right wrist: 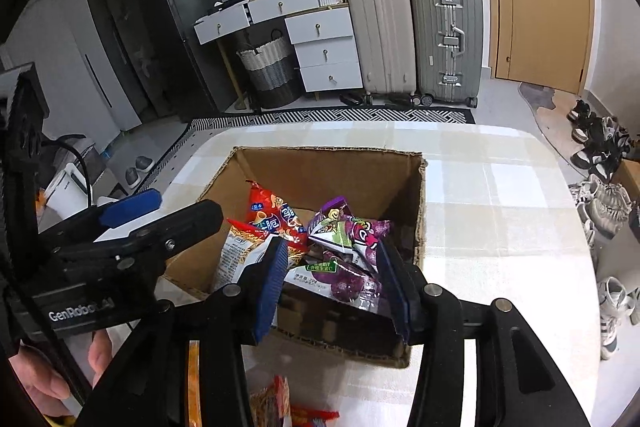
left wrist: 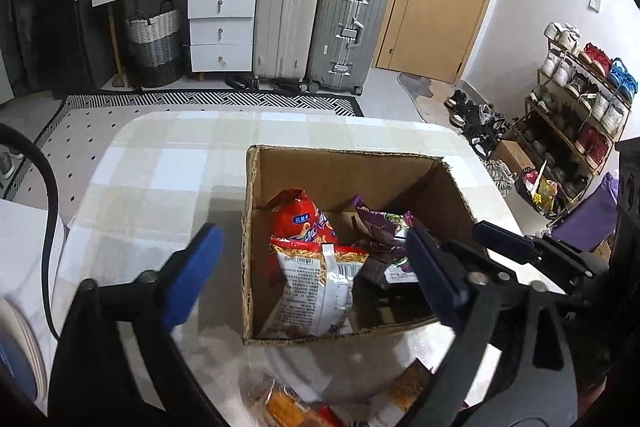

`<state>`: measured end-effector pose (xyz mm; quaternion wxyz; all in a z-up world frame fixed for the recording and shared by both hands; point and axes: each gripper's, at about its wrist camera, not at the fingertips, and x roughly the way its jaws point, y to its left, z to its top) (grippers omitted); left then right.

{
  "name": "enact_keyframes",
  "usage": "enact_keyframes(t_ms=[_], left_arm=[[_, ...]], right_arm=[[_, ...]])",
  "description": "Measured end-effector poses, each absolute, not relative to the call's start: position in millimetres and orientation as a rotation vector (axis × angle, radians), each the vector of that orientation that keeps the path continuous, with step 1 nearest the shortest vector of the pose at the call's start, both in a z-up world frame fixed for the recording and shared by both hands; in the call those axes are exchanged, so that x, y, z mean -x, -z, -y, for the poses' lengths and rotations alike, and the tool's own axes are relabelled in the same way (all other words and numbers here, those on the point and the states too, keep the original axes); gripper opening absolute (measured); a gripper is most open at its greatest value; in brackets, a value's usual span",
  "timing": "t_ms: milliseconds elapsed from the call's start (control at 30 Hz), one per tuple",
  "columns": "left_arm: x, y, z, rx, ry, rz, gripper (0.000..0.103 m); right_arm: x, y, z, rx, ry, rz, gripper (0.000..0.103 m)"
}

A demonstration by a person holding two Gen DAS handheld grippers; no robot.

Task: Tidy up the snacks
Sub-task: 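Withdraw both tools from the box back toward the snack pile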

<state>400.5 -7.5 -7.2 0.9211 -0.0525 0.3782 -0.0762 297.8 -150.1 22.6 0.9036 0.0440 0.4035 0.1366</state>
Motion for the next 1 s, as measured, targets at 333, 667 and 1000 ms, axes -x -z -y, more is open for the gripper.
enact_keyframes(t_ms=[333,667,1000], left_arm=[[-336.3,-35.2,15.7,0.102,0.172,-0.706,0.102],[-246.8,-90.7,17.7,0.095,0.176,-0.629,0.102],[-137.6,-119.9,11.5,0.106,0.140,-0.581,0.102]], right_arm=[[-254.3,-53.4,158.0,-0.087,-0.275,-0.791,0.057],[-184.9,-101.3,159.7,-0.037,-0.249,-0.691,0.076],[-91.4,-124.3,163.4,-0.007,-0.248,-0.613,0.078]])
